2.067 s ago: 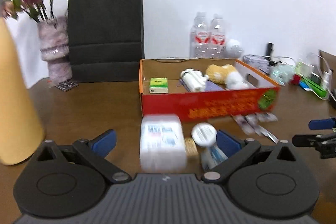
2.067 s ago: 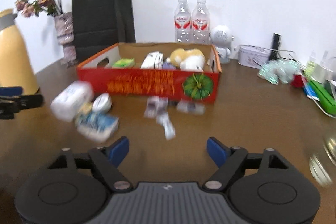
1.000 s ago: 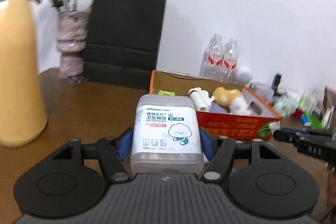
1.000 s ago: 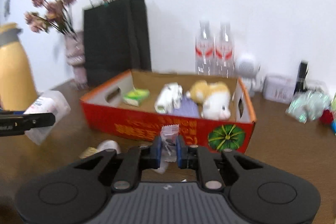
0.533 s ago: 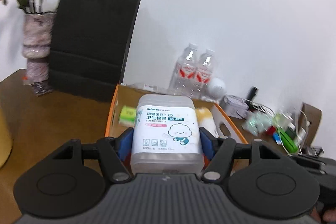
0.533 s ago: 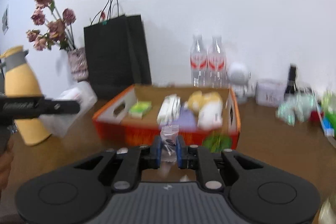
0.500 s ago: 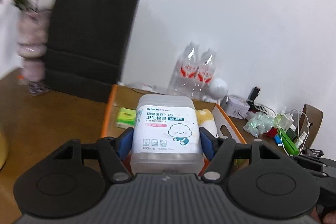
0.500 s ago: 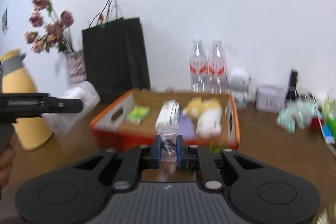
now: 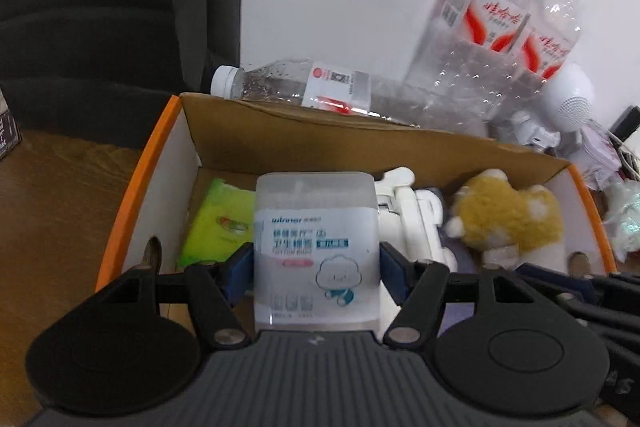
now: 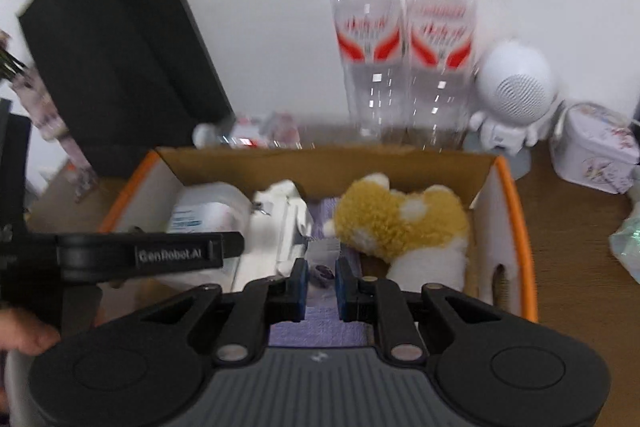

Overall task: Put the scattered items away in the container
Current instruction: 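Place the cotton-swab box and wrapper packets into the box and open both tools, then withdraw both tools from the box back over the table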

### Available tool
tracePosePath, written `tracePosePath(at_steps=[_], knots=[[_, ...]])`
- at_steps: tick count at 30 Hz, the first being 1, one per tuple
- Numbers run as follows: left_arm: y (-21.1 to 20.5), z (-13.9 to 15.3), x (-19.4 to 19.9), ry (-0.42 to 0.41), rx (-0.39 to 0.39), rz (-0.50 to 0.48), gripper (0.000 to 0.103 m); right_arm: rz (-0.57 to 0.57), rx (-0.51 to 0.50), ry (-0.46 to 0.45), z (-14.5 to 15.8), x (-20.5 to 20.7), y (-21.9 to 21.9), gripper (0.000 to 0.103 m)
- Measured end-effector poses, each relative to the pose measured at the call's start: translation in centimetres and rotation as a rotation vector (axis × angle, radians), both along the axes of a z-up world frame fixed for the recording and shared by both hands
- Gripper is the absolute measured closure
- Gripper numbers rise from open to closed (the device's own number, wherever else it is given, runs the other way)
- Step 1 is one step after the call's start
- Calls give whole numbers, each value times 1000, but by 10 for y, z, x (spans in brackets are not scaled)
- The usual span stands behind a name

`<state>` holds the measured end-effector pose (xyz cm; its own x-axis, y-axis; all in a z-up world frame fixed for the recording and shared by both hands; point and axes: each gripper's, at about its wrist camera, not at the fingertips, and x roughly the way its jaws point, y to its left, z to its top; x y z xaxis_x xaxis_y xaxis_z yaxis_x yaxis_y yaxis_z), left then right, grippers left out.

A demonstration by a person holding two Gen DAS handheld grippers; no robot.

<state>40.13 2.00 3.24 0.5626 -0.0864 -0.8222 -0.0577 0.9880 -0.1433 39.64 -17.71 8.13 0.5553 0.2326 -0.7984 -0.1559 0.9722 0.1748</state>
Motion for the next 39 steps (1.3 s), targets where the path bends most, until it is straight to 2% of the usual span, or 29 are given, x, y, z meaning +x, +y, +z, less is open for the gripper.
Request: tracePosePath(at_steps=[4,6,8,10,13,16,21,24,26,29,33,37,39], knots=[[-3,2,9,24,19,-38,34,-5,-40,91,-29,17,9,90],[-2,3,13,52,27,-40,21,-15,-51,116,-35,19,11,89],[3,4,11,56,5,-41,18,-24,-61,121,-34,18,12,87],[8,9,7,51,0,-40,15,-29,-69,103,-26,12,11,79],[11,26,-1,33,15,-25,4,-52,-64,86,-9,3,4,72],[10,40,-13,59,39,-62,1,-66,-40,105,4,-3,-5,62],[7,44,-47,142,83,-80,0,-74,-23,217,13,-27,-19,45],[13,38,-63,209,75,-52,0,-81,-37,320,1,-38,-19,45],[18,40,-72,223,57,-29,0,-84,-38,341,0,-45,-18,45],[24,61,-86,205,37,-1,0,-107,-46,312,14,-58,-15,42],[24,95,-110,160,45,-20,0,-94,-49,256,46,-78,-9,28],[19,125,-146,72,50,-38,0,-98,-43,187,73,-105,-9,26],[13,141,-170,-18,90,-39,0,-98,-49,133,84,-123,-8,26]])
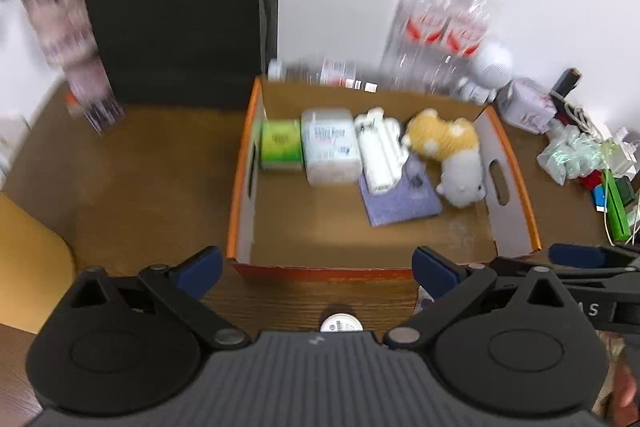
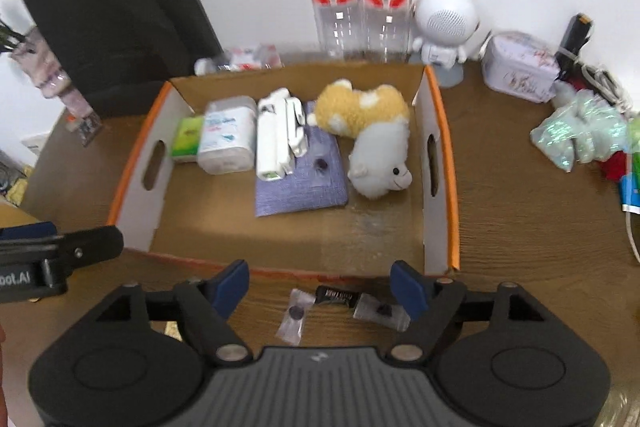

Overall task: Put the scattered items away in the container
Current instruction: 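Withdraw both tools from the box back over the table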

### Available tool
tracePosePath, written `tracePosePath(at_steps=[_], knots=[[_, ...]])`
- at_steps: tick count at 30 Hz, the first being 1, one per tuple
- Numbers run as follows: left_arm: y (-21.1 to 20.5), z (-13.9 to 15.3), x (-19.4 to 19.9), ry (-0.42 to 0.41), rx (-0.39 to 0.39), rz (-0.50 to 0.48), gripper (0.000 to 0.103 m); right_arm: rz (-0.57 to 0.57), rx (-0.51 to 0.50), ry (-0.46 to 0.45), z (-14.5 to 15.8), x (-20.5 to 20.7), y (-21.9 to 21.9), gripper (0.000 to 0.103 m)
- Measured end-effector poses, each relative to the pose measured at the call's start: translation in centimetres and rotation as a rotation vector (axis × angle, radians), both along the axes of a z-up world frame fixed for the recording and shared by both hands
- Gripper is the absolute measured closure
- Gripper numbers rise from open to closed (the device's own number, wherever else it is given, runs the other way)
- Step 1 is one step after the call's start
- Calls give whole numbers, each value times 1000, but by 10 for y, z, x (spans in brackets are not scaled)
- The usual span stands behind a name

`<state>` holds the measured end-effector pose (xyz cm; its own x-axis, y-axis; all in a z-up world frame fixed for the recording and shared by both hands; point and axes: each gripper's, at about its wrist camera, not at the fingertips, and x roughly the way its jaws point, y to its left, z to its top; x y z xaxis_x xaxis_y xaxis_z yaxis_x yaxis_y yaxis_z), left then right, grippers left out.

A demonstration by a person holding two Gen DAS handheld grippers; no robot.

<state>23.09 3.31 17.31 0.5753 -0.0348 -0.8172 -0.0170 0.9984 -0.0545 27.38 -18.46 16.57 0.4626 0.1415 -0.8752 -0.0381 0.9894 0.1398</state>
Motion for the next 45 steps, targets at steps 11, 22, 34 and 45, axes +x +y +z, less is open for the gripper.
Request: tracePosePath(at_steps=[11,22,34,45], knots=[[-24,5,-179,-511,8,-49,0,19,13,-600,37,-178,0,8],[-11,-161,-262,-375,-18,-32,0,-4,-22,-504,-118,-282,3,0],[-13,-188,-260,-285,-9,-67,0,-35,-91,-456,-148,-272,16,0],[-22,-193,-251,-263,55,-66,0,-29,-107,-391,-158,-266,18,0]])
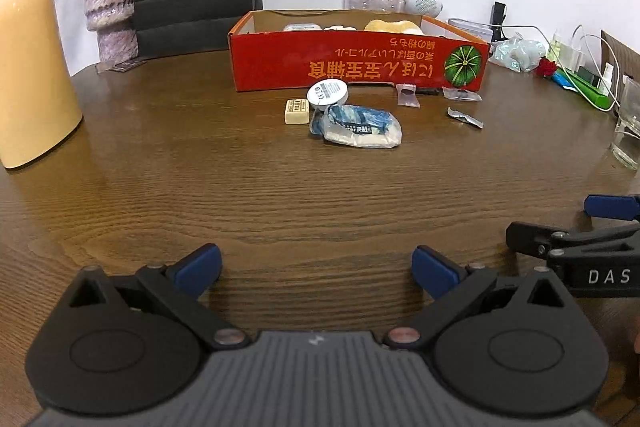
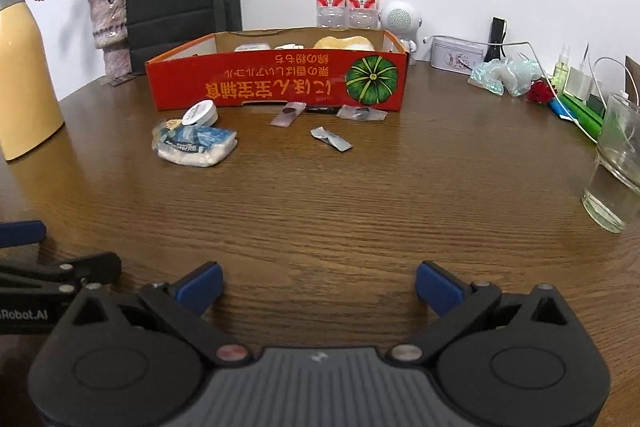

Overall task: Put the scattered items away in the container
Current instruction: 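Withdraw both tools from the box back over the table, then grasp the blue-and-white wrapped packet with the left tool while the right tool grasps a clear packet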

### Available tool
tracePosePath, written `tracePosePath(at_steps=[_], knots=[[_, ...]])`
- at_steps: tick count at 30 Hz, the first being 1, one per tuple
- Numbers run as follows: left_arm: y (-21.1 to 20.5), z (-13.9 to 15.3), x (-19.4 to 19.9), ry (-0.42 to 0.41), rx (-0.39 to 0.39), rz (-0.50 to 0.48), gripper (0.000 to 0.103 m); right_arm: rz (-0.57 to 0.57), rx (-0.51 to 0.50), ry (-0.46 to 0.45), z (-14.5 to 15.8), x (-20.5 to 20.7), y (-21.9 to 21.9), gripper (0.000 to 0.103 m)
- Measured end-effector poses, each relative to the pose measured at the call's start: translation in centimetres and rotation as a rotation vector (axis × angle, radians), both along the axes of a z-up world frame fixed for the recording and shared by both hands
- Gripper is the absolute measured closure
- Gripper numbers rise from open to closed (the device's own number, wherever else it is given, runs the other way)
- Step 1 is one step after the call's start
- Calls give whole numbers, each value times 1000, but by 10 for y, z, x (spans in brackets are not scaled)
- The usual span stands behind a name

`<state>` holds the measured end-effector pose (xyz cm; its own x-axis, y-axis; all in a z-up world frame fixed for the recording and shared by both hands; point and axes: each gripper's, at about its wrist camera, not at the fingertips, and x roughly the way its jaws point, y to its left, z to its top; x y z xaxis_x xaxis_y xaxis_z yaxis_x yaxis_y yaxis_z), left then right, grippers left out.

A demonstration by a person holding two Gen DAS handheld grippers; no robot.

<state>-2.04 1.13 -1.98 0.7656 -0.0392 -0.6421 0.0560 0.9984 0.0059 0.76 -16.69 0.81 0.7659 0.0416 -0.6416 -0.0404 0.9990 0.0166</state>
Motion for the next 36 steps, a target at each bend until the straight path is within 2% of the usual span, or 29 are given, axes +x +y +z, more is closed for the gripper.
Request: tracePosePath(at_steps=[20,22,25,26,28,30,32,34,36], knots=[[2,0,-2,-6,-11,1,0,-2,-3,3,2,3,0,0],[7,4,-2,-28,-59,-15,0,-2,-3,3,2,3,0,0],[19,23,19,-37,-225,-125,0,-2,-4,3,2,3,-1,0],[20,31,31,-39,-248,-155,0,4,-3,3,2,4,0,0],[17,41,58,-67,-229,-195,0,50,-6,4,3,10,1,0],[11,42,89,-60,-172,-199,5,103,-24,7,6,21,2,6],[8,36,114,-7,-148,-188,21,122,-50,-27,15,37,-2,13],[14,27,129,43,-203,-187,28,124,-72,-78,27,54,-10,14],[23,18,137,82,-279,-156,33,139,-83,-110,36,73,-18,25]])
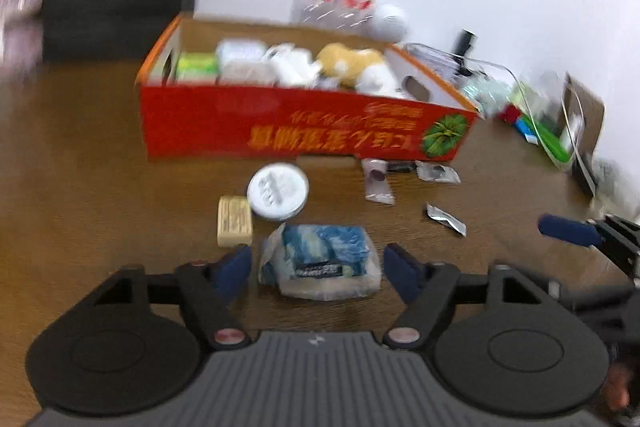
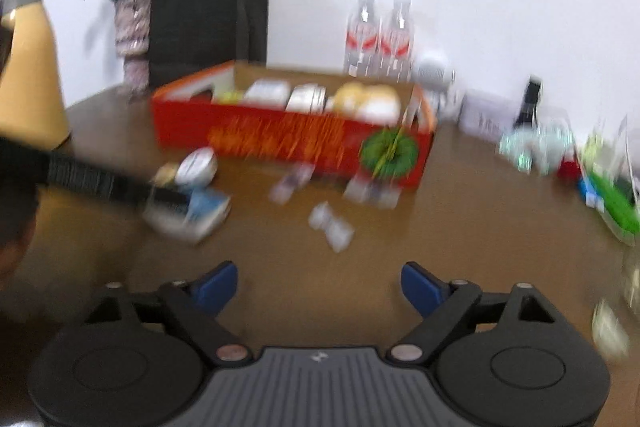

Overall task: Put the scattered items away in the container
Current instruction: 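Grasp the blue-and-white wrapped packet with the left tool while the right tool grasps a clear packet, then lower the wrapped packet and clear packet into the box and open both tools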

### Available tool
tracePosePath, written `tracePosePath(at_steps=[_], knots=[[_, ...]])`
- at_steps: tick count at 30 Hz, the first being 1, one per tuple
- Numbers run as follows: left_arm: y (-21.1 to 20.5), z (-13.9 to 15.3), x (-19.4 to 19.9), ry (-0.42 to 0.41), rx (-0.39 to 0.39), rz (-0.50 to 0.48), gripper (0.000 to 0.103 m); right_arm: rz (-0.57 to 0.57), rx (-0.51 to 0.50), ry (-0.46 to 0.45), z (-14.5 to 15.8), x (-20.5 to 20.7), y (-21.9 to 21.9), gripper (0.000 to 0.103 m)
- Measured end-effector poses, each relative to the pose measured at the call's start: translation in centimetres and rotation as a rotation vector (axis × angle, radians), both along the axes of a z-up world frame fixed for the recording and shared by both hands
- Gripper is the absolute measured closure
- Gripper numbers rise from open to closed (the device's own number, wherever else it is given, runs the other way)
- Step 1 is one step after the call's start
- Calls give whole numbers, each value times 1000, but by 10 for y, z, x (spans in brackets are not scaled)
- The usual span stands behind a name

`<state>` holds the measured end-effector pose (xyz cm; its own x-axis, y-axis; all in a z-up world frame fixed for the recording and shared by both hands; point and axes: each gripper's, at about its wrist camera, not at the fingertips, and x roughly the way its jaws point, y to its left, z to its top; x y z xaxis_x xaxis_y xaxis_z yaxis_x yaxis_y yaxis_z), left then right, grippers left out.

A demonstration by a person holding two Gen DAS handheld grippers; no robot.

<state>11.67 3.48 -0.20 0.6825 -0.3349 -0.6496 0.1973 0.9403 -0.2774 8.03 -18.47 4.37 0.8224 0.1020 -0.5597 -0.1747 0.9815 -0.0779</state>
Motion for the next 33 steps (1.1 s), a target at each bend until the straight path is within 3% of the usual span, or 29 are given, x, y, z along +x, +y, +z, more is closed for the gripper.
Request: tracePosePath(at_steps=[1,3,4,5,6,8,13,14,18,21,23,26,30,33], knots=[[2,-2,1,-1,-19,-3,38,17,-3,-1,3,11,-3,28],[4,-5,1,-3,-30,-31,66,62,-11,15,5,34,-7,35],[5,-7,3,13,-39,-37,86,83,-15,27,4,43,-7,39],[6,-9,4,22,-52,-38,89,102,-19,48,1,53,-6,52],[7,-10,4,21,-61,-37,90,114,-18,71,-3,61,-5,64],[9,-11,4,16,-63,-37,95,126,-5,112,-11,73,-4,74],[10,-7,0,-9,-65,-39,98,123,68,131,-25,76,-10,81],[11,-4,-2,-17,-69,-40,98,116,72,137,-24,75,-11,94],[11,11,-16,-78,-84,-57,99,103,104,154,-18,64,-12,94],[12,29,-30,-131,-104,-47,99,83,112,113,-7,46,-12,94],[15,46,-34,-159,-162,-42,99,74,144,72,7,31,-15,94],[21,76,-11,-131,-249,-45,99,48,180,25,32,28,-24,94],[17,114,53,-101,-269,21,99,-9,192,-26,82,60,-37,94],[2,115,116,-9,-261,34,99,-17,201,-15,118,105,-42,94]])
